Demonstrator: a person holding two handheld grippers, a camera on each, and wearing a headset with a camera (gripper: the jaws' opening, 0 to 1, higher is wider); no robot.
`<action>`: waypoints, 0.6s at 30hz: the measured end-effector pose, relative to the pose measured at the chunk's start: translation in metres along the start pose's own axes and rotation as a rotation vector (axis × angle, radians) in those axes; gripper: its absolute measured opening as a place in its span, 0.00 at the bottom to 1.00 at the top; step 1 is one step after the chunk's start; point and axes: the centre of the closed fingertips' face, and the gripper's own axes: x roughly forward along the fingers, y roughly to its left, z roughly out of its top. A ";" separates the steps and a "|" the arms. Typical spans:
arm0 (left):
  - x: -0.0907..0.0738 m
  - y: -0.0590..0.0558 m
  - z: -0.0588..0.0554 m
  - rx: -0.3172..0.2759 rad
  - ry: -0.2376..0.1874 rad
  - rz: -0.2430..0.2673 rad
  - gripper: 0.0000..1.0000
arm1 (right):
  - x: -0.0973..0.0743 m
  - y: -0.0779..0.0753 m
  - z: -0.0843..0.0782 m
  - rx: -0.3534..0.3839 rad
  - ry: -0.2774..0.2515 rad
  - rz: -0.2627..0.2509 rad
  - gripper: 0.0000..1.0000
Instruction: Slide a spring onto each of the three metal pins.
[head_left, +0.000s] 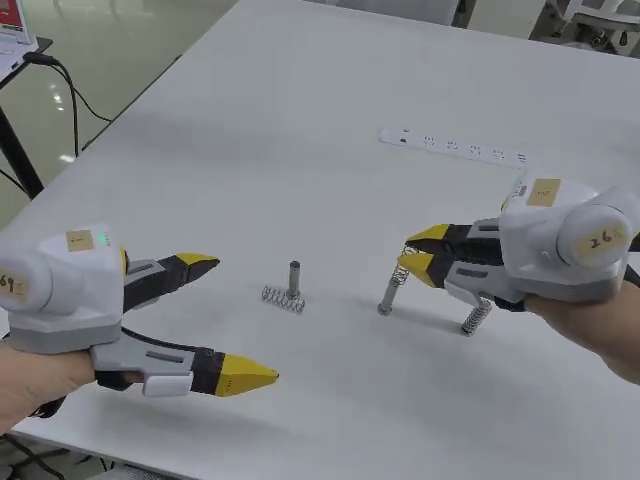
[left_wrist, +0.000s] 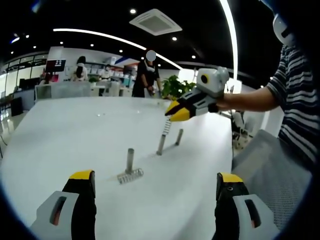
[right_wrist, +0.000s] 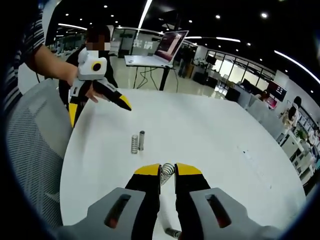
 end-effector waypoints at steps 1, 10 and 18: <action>0.000 0.000 0.000 -0.001 0.000 0.000 0.98 | 0.000 0.000 0.000 0.001 -0.002 -0.002 0.07; 0.000 0.000 0.000 -0.002 -0.001 0.003 0.98 | 0.005 -0.002 -0.005 -0.001 0.013 0.003 0.07; 0.000 0.001 0.001 -0.009 -0.008 0.007 0.98 | 0.009 0.003 -0.009 -0.008 0.026 0.015 0.07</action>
